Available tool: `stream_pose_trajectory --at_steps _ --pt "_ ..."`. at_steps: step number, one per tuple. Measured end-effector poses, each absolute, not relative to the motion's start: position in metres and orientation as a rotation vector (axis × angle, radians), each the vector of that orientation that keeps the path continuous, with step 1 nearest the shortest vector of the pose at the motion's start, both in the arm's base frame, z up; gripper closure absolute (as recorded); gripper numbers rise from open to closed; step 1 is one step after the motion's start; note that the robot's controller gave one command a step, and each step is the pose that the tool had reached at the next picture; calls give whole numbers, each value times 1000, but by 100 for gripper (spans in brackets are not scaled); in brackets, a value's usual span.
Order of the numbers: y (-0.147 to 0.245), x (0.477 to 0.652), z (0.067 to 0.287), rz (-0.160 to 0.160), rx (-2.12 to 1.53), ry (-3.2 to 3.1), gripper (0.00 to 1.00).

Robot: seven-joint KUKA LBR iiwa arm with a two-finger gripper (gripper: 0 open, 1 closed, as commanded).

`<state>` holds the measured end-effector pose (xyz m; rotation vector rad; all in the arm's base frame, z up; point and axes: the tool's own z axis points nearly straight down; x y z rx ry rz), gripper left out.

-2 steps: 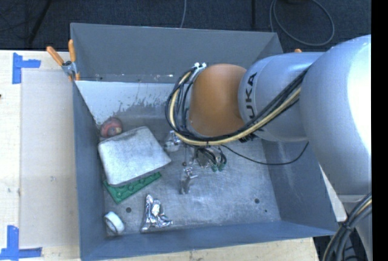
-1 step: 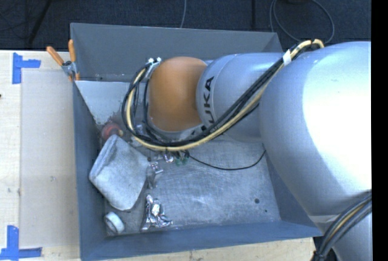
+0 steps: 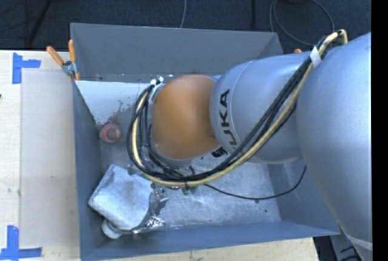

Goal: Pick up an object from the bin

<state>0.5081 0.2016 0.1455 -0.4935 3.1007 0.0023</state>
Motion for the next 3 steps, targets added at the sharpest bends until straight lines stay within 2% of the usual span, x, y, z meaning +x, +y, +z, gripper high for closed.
stream_pose_trajectory --at_steps 1,2,3 --pt "159 509 81 1 -434 3099 0" --pt "118 583 74 11 -662 3067 0" --pt "119 531 81 0 -946 2992 0"
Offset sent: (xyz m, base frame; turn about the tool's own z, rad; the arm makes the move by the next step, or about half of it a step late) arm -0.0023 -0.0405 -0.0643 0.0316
